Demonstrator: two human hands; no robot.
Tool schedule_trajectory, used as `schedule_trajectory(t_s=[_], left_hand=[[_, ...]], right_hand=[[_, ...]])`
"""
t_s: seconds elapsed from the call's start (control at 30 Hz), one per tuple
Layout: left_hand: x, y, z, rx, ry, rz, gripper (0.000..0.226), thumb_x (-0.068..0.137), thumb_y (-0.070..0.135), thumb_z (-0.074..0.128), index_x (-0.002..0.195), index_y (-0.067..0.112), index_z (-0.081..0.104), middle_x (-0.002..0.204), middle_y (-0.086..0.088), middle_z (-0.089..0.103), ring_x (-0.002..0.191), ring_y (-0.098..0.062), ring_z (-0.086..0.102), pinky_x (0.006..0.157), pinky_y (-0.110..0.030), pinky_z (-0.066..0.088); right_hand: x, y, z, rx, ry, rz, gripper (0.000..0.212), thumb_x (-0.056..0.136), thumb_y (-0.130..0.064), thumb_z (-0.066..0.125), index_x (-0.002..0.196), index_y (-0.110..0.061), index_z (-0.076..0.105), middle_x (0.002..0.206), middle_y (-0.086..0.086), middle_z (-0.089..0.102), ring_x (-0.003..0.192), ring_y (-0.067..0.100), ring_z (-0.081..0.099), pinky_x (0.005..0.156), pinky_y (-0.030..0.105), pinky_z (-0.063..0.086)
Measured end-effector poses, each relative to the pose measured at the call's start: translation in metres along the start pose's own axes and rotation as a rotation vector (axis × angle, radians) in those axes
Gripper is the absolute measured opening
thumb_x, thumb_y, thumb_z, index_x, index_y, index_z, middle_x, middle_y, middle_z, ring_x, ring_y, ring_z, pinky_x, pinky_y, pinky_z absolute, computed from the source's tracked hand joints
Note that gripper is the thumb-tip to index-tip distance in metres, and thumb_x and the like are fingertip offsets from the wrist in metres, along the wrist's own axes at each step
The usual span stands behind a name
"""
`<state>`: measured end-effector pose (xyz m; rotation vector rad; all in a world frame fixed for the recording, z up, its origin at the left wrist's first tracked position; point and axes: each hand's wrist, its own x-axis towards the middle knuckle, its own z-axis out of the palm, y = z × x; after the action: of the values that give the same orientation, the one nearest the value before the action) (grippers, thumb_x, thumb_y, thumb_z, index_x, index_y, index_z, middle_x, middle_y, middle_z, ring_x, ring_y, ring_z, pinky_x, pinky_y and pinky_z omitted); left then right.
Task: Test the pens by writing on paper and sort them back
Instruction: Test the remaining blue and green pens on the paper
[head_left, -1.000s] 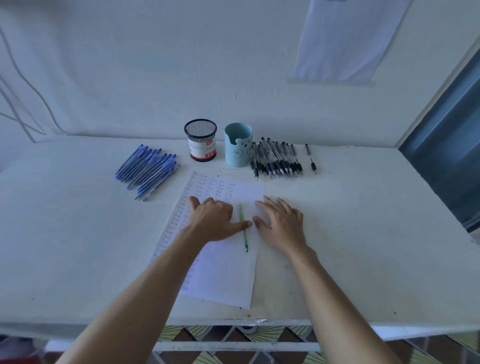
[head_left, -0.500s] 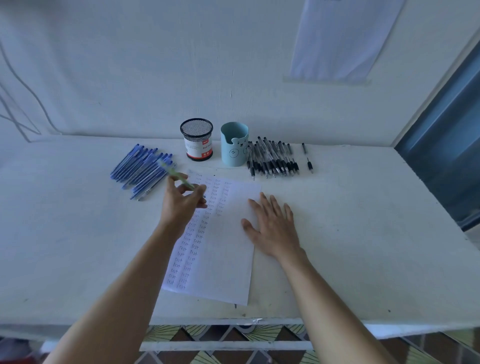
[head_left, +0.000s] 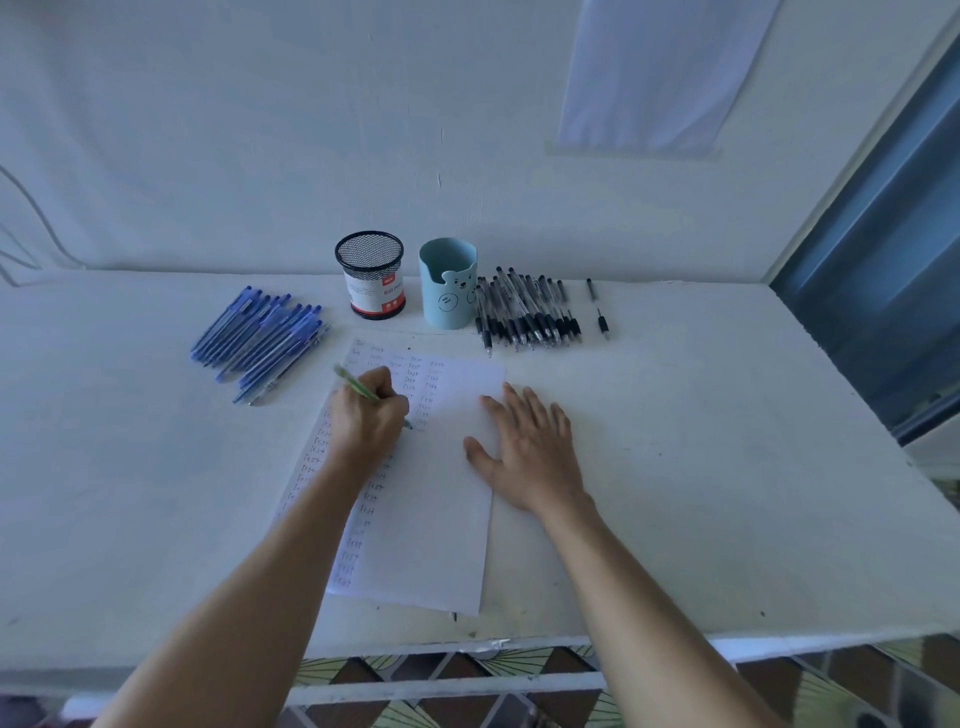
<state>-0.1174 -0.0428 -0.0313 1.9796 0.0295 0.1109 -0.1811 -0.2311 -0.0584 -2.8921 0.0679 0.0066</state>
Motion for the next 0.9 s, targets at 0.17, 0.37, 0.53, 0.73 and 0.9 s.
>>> schedule_trajectory(t_s=[0.17,0.37,0.53,0.73,0.9], left_hand=[[0.0005,0.0002,0.0016,0.113,-0.025,0.035,0.033,0.064,-0.013,0.045,0.057,0.015,0.028,0.055,-0.002,0.028,0.055,-0.017,0.025,0.051,-0.030,0.019],[0.0033,-0.0046,0.0050,0.239,-0.063,0.074,0.036,0.063,-0.011,0.042,0.058,0.018,0.022,0.056,0.000,0.023,0.057,-0.018,0.021,0.054,-0.030,0.016],[0.0013,-0.0023,0.0059,0.260,-0.049,0.084,0.035,0.066,-0.011,0.043,0.058,0.018,0.025,0.056,0.000,0.026,0.058,-0.018,0.025,0.053,-0.029,0.020],[-0.0002,-0.0016,0.0064,0.256,-0.049,0.093,0.035,0.066,-0.011,0.042,0.058,0.018,0.024,0.055,0.001,0.026,0.054,-0.016,0.023,0.051,-0.024,0.019],[0.0011,-0.0015,0.0068,0.272,-0.052,0.094,0.034,0.066,-0.011,0.042,0.058,0.017,0.025,0.055,0.000,0.027,0.057,-0.018,0.024,0.052,-0.026,0.018]], right_hand=[[-0.0007,-0.0006,0.0005,0.002,0.007,0.000,0.087,0.077,-0.071,0.006,0.153,-0.034,0.024,0.166,-0.002,0.013,0.153,0.019,0.005,0.122,0.048,0.003],[-0.0009,-0.0014,0.0002,-0.003,0.005,0.006,0.088,0.076,-0.071,0.004,0.154,-0.034,0.023,0.166,-0.002,0.012,0.153,0.019,0.004,0.122,0.048,0.002],[0.0005,-0.0001,0.0019,-0.009,-0.006,0.005,0.075,0.088,-0.069,0.019,0.154,-0.034,0.022,0.166,-0.002,0.011,0.153,0.019,0.003,0.122,0.048,0.001],[-0.0012,-0.0013,0.0002,0.010,0.005,0.006,0.087,0.077,-0.071,0.006,0.154,-0.034,0.022,0.166,-0.003,0.011,0.153,0.018,0.003,0.122,0.047,0.001],[-0.0009,-0.0001,0.0003,0.002,-0.005,0.004,0.068,0.094,-0.064,0.030,0.155,-0.034,0.021,0.167,-0.002,0.010,0.153,0.018,0.001,0.122,0.047,0.000]])
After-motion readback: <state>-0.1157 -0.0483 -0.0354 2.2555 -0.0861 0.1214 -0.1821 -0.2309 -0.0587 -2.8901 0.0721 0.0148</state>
